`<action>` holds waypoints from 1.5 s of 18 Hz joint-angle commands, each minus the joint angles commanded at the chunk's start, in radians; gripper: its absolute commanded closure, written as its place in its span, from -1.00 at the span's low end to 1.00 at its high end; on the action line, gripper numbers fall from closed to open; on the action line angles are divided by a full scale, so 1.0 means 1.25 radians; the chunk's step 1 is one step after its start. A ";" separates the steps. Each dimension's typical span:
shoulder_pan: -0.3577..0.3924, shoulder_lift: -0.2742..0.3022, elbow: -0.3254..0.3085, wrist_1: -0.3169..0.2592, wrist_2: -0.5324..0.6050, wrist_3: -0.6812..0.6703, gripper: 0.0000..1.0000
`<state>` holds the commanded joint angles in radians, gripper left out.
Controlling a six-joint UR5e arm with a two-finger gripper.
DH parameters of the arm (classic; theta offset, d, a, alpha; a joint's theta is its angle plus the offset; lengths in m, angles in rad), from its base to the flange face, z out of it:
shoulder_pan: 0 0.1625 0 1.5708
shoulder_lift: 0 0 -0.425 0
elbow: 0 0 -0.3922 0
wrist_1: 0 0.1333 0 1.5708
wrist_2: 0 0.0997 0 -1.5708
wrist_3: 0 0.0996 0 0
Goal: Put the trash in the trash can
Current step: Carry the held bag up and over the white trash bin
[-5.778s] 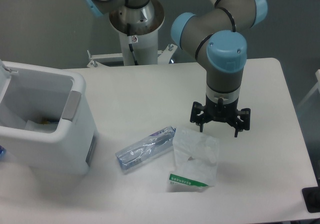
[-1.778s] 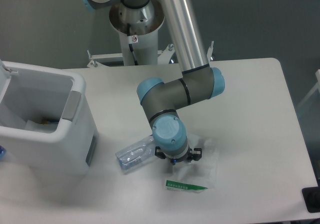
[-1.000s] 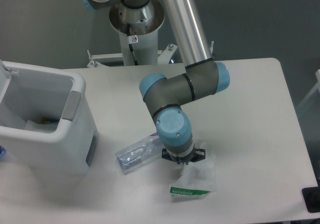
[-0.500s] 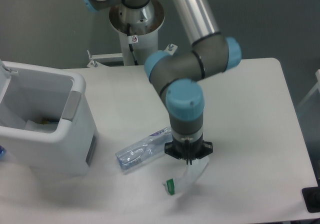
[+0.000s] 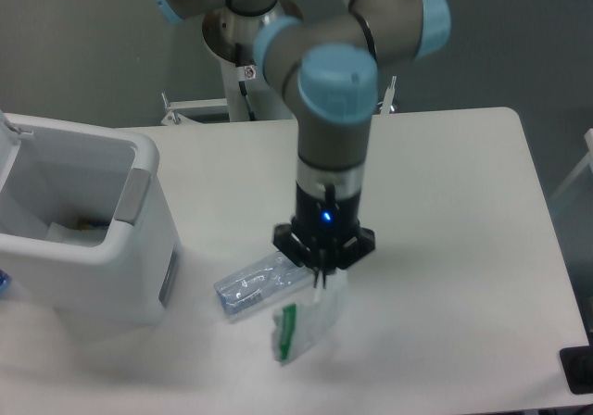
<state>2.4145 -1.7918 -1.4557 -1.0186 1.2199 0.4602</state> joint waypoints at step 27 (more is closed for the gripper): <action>-0.092 0.241 -0.128 -0.034 -0.292 -0.074 1.00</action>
<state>2.2995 -1.4911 -1.6152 -1.0615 0.8544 0.3682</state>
